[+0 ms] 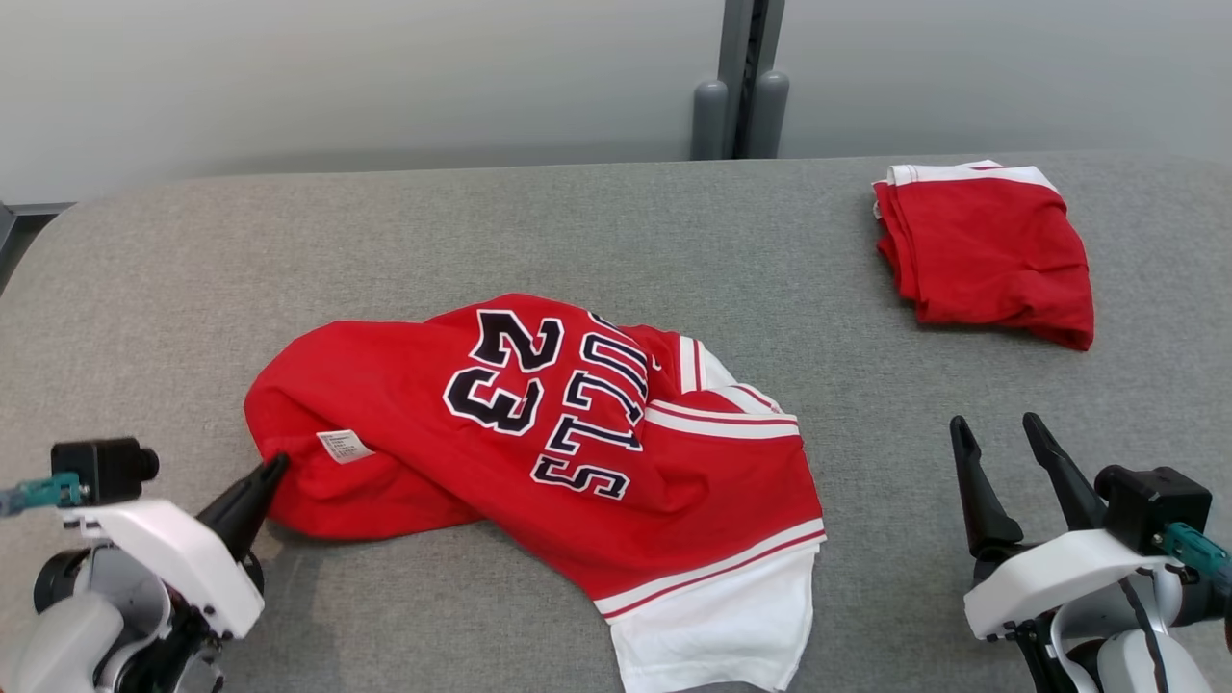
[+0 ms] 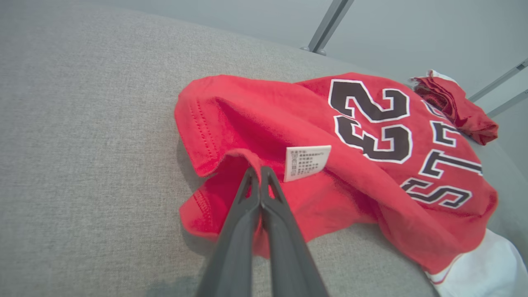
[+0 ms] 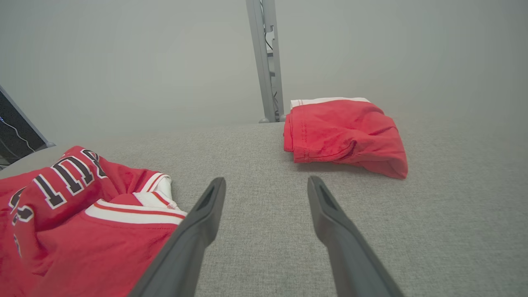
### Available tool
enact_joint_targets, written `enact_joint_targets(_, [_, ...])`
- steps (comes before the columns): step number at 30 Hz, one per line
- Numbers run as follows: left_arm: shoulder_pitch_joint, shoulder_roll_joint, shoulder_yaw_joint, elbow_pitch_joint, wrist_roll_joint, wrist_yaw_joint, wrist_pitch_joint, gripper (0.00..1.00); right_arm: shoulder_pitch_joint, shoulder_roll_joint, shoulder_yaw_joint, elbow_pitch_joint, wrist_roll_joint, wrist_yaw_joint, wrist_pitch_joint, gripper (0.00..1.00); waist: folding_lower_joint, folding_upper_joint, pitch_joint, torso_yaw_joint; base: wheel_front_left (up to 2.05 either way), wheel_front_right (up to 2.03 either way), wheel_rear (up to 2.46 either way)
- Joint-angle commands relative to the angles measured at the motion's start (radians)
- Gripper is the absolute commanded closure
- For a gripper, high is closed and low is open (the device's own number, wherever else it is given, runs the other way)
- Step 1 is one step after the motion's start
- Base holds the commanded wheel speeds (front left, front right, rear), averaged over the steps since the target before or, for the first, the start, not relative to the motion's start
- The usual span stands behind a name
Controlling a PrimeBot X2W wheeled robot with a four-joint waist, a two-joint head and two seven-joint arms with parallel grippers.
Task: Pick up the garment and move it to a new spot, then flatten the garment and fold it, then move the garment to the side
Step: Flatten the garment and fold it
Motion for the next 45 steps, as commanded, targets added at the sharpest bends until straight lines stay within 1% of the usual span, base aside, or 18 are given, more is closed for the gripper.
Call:
enact_joint_targets(1, [0.021, 0.022, -0.007, -0.031, 0.006, -0.002, -0.019, 1.00, 0.011, -0.006, -0.008, -0.004, 0.000, 0.000, -0.005, 0.00, 0.0000, 0.0000, 0.000, 0.007, 0.00, 0.00, 0.00])
enact_joint_targets(4, [0.057, 0.071, -0.034, -0.119, 0.025, -0.002, -0.060, 1.00, 0.012, -0.005, -0.014, -0.008, -0.007, 0.000, 0.001, 0.00, 0.0000, 0.0000, 0.001, 0.020, 0.00, 0.00, 0.00])
enact_joint_targets(7, [0.093, 0.106, -0.048, -0.180, 0.007, -0.002, -0.092, 1.00, 0.011, -0.006, -0.013, -0.011, -0.011, 0.000, 0.006, 0.00, 0.0000, 0.0000, 0.001, 0.028, 0.00, 0.00, 0.00])
enact_joint_targets(10, [0.117, 0.139, -0.062, -0.207, -0.007, -0.002, -0.110, 1.00, 0.011, -0.006, -0.014, -0.013, -0.012, 0.000, 0.009, 0.00, 0.0000, 0.0000, 0.000, 0.032, 0.00, 0.00, 0.00])
enact_joint_targets(15, [0.146, 0.174, -0.077, -0.216, -0.032, -0.002, -0.139, 1.00, 0.013, -0.006, -0.015, -0.017, -0.014, 0.000, 0.017, 0.00, 0.0000, 0.0000, -0.004, 0.028, 0.00, 0.00, 0.00])
enact_joint_targets(19, [0.173, 0.181, -0.073, -0.213, -0.069, -0.002, -0.160, 1.00, 0.019, -0.006, -0.018, -0.017, -0.016, 0.000, 0.021, 0.00, 0.0000, 0.0000, -0.008, 0.021, 0.00, 0.00, 0.00])
enact_joint_targets(23, [0.195, 0.187, -0.085, -0.197, -0.082, -0.002, -0.165, 1.00, 0.024, -0.006, -0.019, -0.016, -0.015, 0.000, 0.025, 0.00, 0.0000, 0.0000, -0.008, 0.015, 0.00, 0.00, 0.00])
enact_joint_targets(26, [0.203, 0.180, -0.099, -0.153, -0.089, -0.002, -0.163, 1.00, 0.028, -0.006, -0.022, -0.015, -0.015, 0.000, 0.028, 0.00, 0.0000, 0.0000, -0.008, 0.011, 0.00, 0.00, 0.00])
enact_joint_targets(27, [0.205, 0.175, -0.103, -0.136, -0.089, -0.002, -0.159, 0.91, 0.028, -0.006, -0.021, -0.015, -0.016, 0.000, 0.030, 0.00, 0.0000, 0.0000, -0.008, 0.010, 0.00, 0.00, 0.00])
enact_joint_targets(28, [0.202, 0.168, -0.108, -0.127, -0.085, -0.002, -0.160, 0.73, 0.028, -0.006, -0.021, -0.015, -0.016, 0.000, 0.032, 0.00, 0.0000, 0.0000, -0.008, 0.009, 0.00, 0.00, 0.00])
enact_joint_targets(29, [0.200, 0.159, -0.107, -0.121, -0.091, -0.002, -0.162, 0.58, 0.028, -0.006, -0.020, -0.014, -0.016, 0.000, 0.034, 0.00, 0.0000, 0.0000, -0.009, 0.008, 0.00, 0.00, 0.00])
enact_joint_targets(30, [0.200, 0.151, -0.104, -0.118, -0.103, -0.002, -0.164, 0.31, 0.028, -0.006, -0.020, -0.014, -0.016, 0.000, 0.035, 0.00, 0.0000, 0.0000, -0.009, 0.007, 0.00, 0.00, 0.00])
enact_joint_targets(31, [0.199, 0.151, -0.103, -0.116, -0.107, -0.002, -0.164, 0.00, 0.029, -0.006, -0.020, -0.014, -0.015, 0.000, 0.034, 0.00, 0.0000, 0.0000, -0.010, 0.007, 0.00, 0.00, 0.00])
enact_joint_targets(36, [0.189, 0.157, -0.105, -0.087, -0.107, 0.002, -0.165, 0.00, 0.031, -0.006, -0.020, -0.010, -0.011, 0.000, 0.037, 0.00, 0.0000, 0.0000, -0.014, 0.007, 0.00, 0.00, 0.00])
enact_joint_targets(40, [0.167, 0.159, -0.074, -0.071, -0.082, 0.052, -0.183, 0.00, 0.033, -0.006, -0.018, -0.007, -0.005, 0.000, 0.031, 0.00, 0.0000, 0.0000, -0.019, 0.012, 0.00, 0.00, 0.00])
enact_joint_targets(45, [0.185, 0.141, 0.016, -0.128, -0.042, 0.120, -0.198, 0.00, 0.039, -0.006, -0.008, -0.003, 0.000, 0.000, 0.017, 0.00, 0.0000, 0.0000, -0.034, 0.017, 0.00, 0.00, 0.00])
